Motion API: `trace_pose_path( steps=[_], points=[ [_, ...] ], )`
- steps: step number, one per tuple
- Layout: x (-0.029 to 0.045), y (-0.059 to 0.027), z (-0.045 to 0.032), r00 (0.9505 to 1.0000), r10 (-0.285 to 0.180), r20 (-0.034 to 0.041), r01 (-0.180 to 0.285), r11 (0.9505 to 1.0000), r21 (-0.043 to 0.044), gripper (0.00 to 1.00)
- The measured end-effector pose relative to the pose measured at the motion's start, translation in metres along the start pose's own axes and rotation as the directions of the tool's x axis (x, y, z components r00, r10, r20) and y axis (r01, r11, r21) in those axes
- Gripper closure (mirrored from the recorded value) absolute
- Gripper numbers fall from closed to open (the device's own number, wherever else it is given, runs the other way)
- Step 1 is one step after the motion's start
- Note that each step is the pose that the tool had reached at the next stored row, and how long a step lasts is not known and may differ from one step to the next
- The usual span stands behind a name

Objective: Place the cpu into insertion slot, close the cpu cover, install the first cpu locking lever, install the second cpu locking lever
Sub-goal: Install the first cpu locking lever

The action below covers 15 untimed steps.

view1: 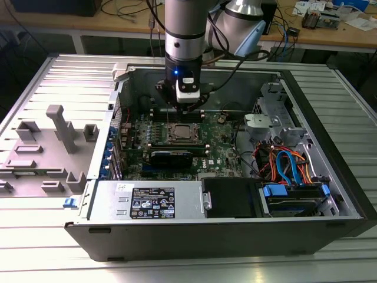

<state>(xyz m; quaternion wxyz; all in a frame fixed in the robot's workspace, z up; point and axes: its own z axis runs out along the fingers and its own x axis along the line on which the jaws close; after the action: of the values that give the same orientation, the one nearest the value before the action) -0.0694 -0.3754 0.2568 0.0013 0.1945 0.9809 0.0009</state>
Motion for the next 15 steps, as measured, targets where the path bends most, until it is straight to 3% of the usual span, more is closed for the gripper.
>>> trace_pose_path(
  steps=[4, 7, 9, 13, 15],
  points=[
    [0.0077, -0.0032, 0.0001, 0.9998, -0.022, -0.0001, 0.022, 0.9998, 0.0000, 0.89],
    [0.0180, -0.0074, 0.0001, 0.9998, -0.022, 0.0000, 0.022, 0.9998, -0.0002, 0.89],
    [0.0199, -0.0082, 0.0002, 0.9994, -0.036, -0.0002, 0.036, 0.9994, -0.0007, 0.89],
    [0.0200, -0.0083, 0.0001, 0.9919, -0.127, -0.0005, 0.127, 0.9919, -0.0008, 0.89],
    [0.0200, -0.0083, 0.0001, 0.9837, -0.180, -0.0006, 0.180, 0.9837, -0.0009, 0.89]
  ],
)
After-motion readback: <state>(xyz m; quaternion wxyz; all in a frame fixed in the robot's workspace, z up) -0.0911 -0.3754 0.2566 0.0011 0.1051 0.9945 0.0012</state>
